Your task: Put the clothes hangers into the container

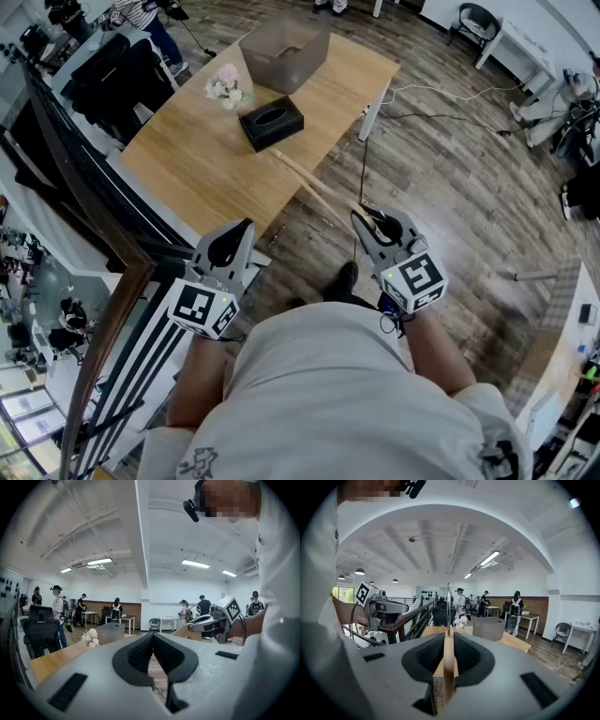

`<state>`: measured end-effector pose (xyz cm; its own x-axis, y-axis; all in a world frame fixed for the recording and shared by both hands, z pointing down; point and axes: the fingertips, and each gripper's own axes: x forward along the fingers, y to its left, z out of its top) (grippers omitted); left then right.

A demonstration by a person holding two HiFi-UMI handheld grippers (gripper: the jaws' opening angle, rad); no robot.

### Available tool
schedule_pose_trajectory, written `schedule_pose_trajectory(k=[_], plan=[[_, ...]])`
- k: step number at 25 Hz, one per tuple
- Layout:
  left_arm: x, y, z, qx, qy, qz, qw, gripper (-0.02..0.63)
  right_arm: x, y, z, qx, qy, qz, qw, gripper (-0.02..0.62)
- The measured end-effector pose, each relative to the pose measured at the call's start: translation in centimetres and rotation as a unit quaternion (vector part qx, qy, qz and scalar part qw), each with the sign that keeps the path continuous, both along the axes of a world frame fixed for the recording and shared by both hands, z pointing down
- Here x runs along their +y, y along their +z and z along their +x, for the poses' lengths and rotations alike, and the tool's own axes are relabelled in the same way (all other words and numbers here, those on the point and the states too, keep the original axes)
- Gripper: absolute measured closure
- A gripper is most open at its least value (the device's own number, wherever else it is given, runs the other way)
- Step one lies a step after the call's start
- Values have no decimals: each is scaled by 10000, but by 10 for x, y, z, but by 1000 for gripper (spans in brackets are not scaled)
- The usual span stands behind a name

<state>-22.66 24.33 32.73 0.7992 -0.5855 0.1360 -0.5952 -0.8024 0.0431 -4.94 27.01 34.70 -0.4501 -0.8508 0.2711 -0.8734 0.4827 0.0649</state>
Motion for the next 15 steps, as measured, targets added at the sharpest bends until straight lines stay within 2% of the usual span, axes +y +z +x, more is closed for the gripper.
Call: schedule_pose_trajectory(k=[6, 15], plan=[[-20, 9, 27, -6, -19, -66, 10000, 600, -17, 7, 28, 51, -1, -23, 10000, 534], [-55, 20, 93, -91, 25, -167, 9998, 600, -46, 19, 94, 36, 14, -154, 9999, 534]])
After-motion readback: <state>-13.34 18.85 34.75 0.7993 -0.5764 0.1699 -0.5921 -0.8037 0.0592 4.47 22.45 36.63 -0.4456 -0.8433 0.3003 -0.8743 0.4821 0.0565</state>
